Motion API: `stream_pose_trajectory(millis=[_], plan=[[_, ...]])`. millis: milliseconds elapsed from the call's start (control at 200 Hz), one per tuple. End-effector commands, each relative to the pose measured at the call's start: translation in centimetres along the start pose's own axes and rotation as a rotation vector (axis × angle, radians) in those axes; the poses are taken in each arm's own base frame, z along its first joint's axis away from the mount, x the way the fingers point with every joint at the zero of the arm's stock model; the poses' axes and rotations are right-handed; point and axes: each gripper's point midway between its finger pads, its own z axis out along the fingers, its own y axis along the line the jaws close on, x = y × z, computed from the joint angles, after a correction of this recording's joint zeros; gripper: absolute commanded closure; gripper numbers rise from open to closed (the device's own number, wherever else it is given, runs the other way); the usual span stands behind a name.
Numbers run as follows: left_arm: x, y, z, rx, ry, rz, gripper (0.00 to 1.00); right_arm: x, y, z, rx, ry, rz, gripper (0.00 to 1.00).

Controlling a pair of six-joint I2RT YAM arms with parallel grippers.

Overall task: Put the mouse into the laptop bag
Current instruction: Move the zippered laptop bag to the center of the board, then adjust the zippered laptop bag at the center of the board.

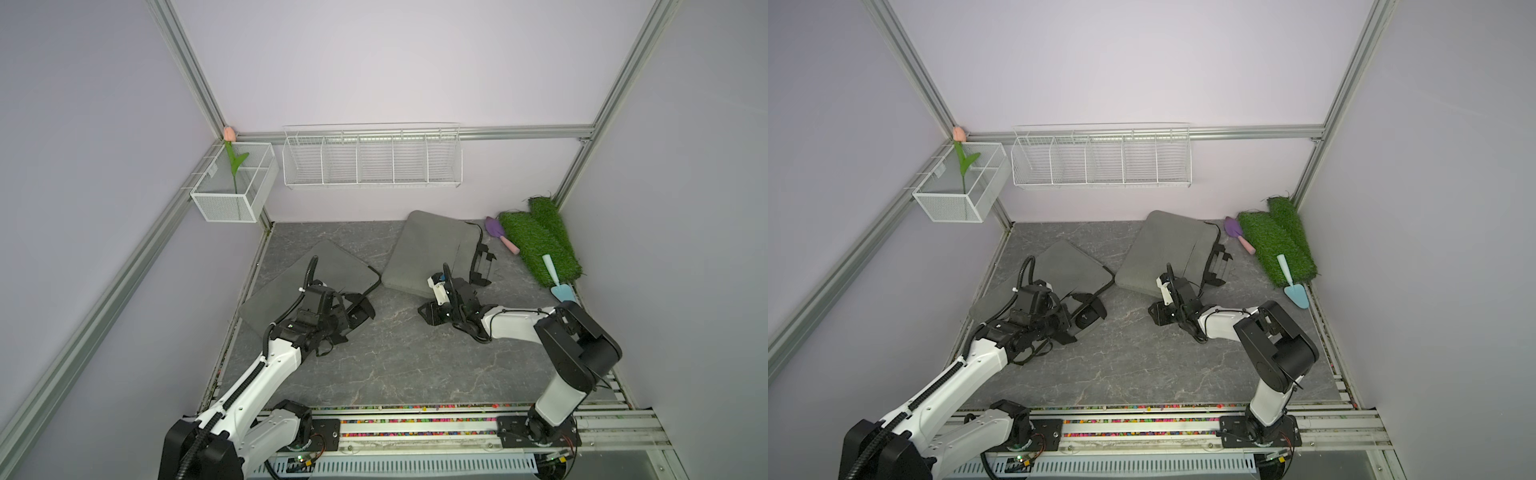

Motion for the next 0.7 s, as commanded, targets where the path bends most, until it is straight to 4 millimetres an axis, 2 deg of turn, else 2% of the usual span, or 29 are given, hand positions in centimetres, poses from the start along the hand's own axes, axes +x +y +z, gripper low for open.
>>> stream_pose_trajectory(millis=[0, 45, 115, 250, 295, 310, 345, 410, 480, 535, 625, 695], plan=[[-0.7, 1.3, -0.7, -0.056, -0.058, -0.033, 0.80, -1.2, 1.3, -0.9, -0.020, -0.070, -0.035, 0.53], [-0.8, 1.8, -0.8, -0.072, -0.059, -0.046, 0.66, -1.3, 1.7, -0.9, -0.024, -0.073, -0.060, 0.52], [-1.2, 2.8, -1.1, -0.105, -0.061, -0.080, 0.51, -1.5, 2.6, -0.7, -0.041, -0.072, -0.106, 0.51], [-2.8, 5.7, -2.2, -0.171, -0.093, -0.176, 0.36, -2.4, 5.5, 0.2, -0.096, -0.065, -0.220, 0.52], [-3.0, 6.3, -2.4, -0.179, -0.096, -0.199, 0.34, -2.2, 6.2, 0.8, -0.118, -0.055, -0.232, 0.53], [-3.1, 6.6, -2.4, -0.188, -0.098, -0.207, 0.34, -3.3, 7.0, 0.9, -0.136, -0.075, -0.236, 0.53], [-3.2, 7.3, -2.5, -0.212, -0.103, -0.227, 0.34, -3.9, 7.7, 1.5, -0.160, -0.081, -0.226, 0.54], [-3.3, 9.2, -2.8, -0.282, -0.113, -0.280, 0.33, -4.5, 8.5, 3.1, -0.201, -0.064, -0.186, 0.60], [-3.3, 11.4, -3.0, -0.332, -0.114, -0.345, 0.31, -4.9, 9.2, 5.4, -0.237, -0.040, -0.159, 0.61], [-3.3, 13.4, -3.3, -0.383, -0.119, -0.402, 0.29, -5.4, 9.1, 7.3, -0.234, -0.026, -0.137, 0.61], [-3.9, 16.5, -3.6, -0.466, -0.148, -0.492, 0.19, -6.7, 8.8, 9.6, -0.240, -0.018, -0.110, 0.61], [-5.9, 16.5, -2.6, -0.414, -0.175, -0.509, 0.18, -7.8, 8.1, 11.0, -0.229, -0.017, -0.097, 0.61]])
